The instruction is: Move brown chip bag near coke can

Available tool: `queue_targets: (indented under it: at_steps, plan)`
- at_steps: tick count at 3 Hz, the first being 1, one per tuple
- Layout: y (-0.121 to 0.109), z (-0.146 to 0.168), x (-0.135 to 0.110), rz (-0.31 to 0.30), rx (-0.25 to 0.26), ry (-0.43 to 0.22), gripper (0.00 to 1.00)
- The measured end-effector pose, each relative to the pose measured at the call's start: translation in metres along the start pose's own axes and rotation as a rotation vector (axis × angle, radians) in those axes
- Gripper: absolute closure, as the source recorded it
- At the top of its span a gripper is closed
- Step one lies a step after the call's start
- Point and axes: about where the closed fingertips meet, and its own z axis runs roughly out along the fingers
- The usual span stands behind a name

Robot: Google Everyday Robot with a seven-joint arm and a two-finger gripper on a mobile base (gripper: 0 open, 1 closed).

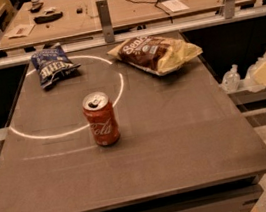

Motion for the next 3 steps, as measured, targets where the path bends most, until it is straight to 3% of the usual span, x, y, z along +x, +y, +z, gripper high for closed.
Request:
queue_targets:
  at_steps: [1,2,3]
  plan:
    - [-0.011,-0.005,0.005,0.148,0.091,-0.097,0.0]
    - [-0.018,-0.001,0.01,0.265,0.158,-0.12,0.0]
    - [-0.023,0.01,0.018,0.346,0.199,-0.078,0.0]
